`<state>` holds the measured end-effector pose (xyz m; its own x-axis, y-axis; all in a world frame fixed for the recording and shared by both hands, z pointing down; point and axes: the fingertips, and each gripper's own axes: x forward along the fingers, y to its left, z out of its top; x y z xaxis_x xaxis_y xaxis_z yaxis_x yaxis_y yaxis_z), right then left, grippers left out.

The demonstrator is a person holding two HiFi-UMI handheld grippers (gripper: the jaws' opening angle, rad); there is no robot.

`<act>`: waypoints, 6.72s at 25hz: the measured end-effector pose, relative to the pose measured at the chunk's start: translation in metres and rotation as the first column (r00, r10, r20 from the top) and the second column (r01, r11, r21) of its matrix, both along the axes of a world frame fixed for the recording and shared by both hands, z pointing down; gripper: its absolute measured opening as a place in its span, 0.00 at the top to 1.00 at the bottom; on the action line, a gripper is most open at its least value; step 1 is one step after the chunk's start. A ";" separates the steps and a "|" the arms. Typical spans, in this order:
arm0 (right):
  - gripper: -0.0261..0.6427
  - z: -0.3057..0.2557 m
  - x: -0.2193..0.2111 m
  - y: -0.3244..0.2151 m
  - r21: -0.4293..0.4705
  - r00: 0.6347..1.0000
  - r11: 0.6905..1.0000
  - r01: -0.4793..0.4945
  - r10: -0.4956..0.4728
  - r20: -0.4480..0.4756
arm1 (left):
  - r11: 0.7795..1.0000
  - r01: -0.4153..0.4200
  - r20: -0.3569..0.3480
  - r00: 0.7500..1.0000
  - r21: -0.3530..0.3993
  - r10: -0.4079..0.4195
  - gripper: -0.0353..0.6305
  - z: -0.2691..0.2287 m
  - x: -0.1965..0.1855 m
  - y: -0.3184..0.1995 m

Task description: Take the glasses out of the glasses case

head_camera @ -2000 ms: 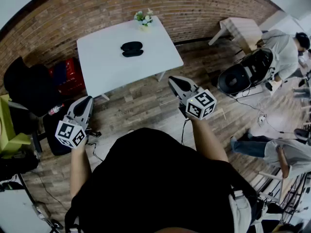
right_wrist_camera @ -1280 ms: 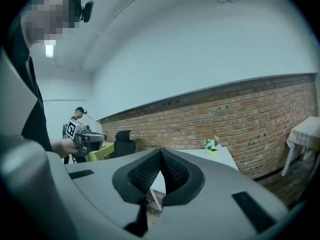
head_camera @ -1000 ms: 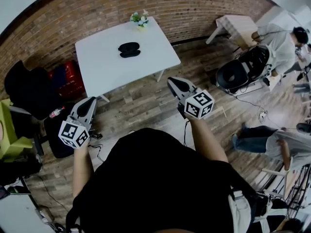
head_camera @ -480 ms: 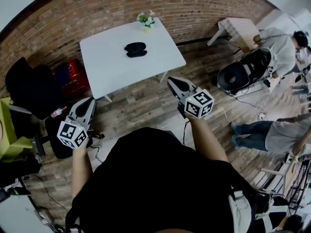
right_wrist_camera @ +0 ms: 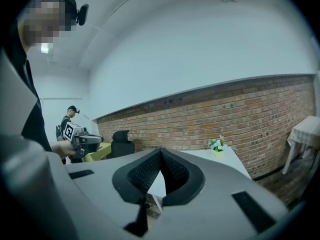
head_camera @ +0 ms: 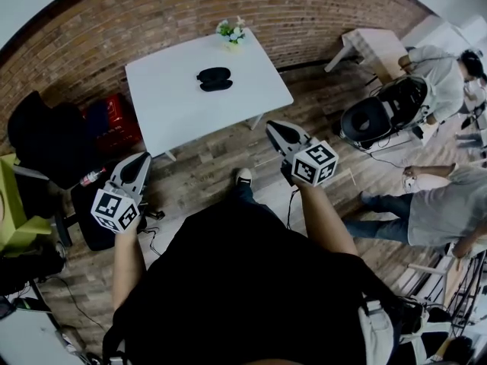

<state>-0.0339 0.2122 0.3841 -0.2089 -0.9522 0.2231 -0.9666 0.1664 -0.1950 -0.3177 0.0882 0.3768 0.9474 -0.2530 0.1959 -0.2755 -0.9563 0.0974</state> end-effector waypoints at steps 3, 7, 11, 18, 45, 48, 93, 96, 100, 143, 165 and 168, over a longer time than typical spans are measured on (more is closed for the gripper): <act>0.94 0.003 0.005 -0.006 -0.001 1.000 1.000 0.004 -0.004 0.005 | 1.000 0.001 0.004 1.000 0.009 -0.001 0.92 0.001 0.004 -0.006; 0.94 0.011 0.013 -0.012 -0.006 1.000 1.000 0.014 -0.014 0.016 | 1.000 0.018 0.007 1.000 0.012 -0.018 0.92 0.005 0.011 -0.013; 0.94 0.014 0.026 -0.024 -0.001 0.999 1.000 0.020 -0.020 0.025 | 0.999 0.050 0.009 0.999 0.007 -0.050 0.92 0.001 0.020 -0.024; 0.94 0.021 0.055 -0.038 -0.005 0.999 0.999 0.033 -0.033 0.038 | 0.998 0.057 0.019 0.998 0.011 -0.057 0.92 0.007 0.045 -0.034; 0.94 0.036 0.130 -0.091 -0.043 0.996 0.997 0.068 -0.065 0.058 | 0.995 0.093 0.031 0.995 -0.022 -0.093 0.92 0.017 0.123 -0.081; 0.94 0.038 0.132 -0.098 -0.048 0.996 0.996 0.073 -0.070 0.059 | 0.995 0.099 0.034 0.995 -0.030 -0.098 0.92 0.022 0.124 -0.087; 0.94 0.052 0.271 -0.207 0.008 0.968 0.977 0.212 -0.211 0.138 | 0.972 0.235 0.091 0.968 -0.017 -0.232 0.92 0.024 0.256 -0.160; 0.94 0.053 0.283 -0.214 0.018 0.964 0.974 0.225 -0.225 0.144 | 0.970 0.241 0.095 0.966 -0.020 -0.239 0.92 0.025 0.268 -0.162; 0.94 0.057 0.296 -0.221 0.023 0.959 0.971 0.237 -0.237 0.155 | 0.968 0.252 0.104 0.963 -0.022 -0.248 0.91 0.027 0.281 -0.164; 0.94 0.070 0.291 -0.248 -0.026 0.942 0.955 0.296 -0.288 0.173 | 0.963 0.264 0.081 0.962 -0.044 -0.260 0.86 0.035 0.295 -0.183; 0.94 0.085 0.272 -0.325 -0.093 0.947 0.954 0.285 -0.265 0.181 | 0.973 0.211 0.067 0.976 -0.089 -0.205 0.86 0.049 0.286 -0.262; 0.94 0.091 0.267 -0.333 -0.109 0.948 0.952 0.287 -0.265 0.176 | 0.974 0.206 0.072 0.977 -0.097 -0.200 0.86 0.052 0.283 -0.271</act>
<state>0.2327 -0.1211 0.4749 -0.5018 -0.8167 0.2849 -0.8415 0.3849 -0.3791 -0.0349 -0.1826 0.4286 0.8637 -0.4144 0.2869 -0.4716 -0.8653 0.1697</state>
